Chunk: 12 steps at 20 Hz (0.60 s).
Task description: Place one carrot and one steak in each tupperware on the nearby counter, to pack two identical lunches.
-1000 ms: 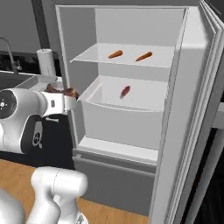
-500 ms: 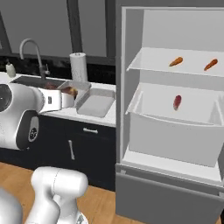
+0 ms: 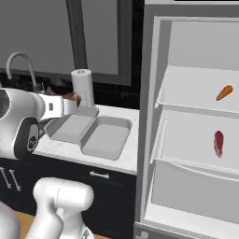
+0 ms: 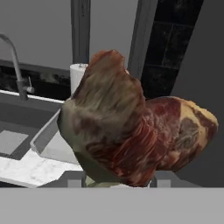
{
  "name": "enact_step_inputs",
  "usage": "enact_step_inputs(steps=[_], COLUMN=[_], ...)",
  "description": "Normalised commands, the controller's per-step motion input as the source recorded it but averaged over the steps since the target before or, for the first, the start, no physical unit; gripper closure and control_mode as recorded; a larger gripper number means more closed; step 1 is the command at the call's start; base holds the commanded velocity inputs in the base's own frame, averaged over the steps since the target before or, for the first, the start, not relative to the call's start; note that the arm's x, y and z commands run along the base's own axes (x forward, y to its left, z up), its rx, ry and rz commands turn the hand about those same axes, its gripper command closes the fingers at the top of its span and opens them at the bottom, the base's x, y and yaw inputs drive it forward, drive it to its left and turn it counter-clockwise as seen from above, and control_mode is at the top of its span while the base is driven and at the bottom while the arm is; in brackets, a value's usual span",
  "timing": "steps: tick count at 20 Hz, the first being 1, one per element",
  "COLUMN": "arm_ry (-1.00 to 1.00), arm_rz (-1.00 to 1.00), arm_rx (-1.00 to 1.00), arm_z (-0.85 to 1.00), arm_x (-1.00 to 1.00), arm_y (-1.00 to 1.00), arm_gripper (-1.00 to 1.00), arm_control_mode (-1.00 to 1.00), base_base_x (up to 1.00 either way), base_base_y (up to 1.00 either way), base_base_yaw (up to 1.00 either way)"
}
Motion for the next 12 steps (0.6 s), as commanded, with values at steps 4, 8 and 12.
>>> enact_step_inputs(steps=[4,8,12], arm_ry=[0.0,0.06,0.21], arm_rz=[0.0,-0.02,0.0], arm_rx=[0.0,0.0,-0.01], arm_z=[0.0,-0.42,-0.76], arm_x=[0.0,0.9,0.7], arm_y=[0.0,0.06,0.0], arm_gripper=[1.0,1.0,1.0], arm_control_mode=[1.0,-1.0,-1.0], base_base_x=[1.0,0.0,0.0], base_base_y=[0.17,0.0,0.0], base_base_yaw=[-0.05,0.0,0.0])
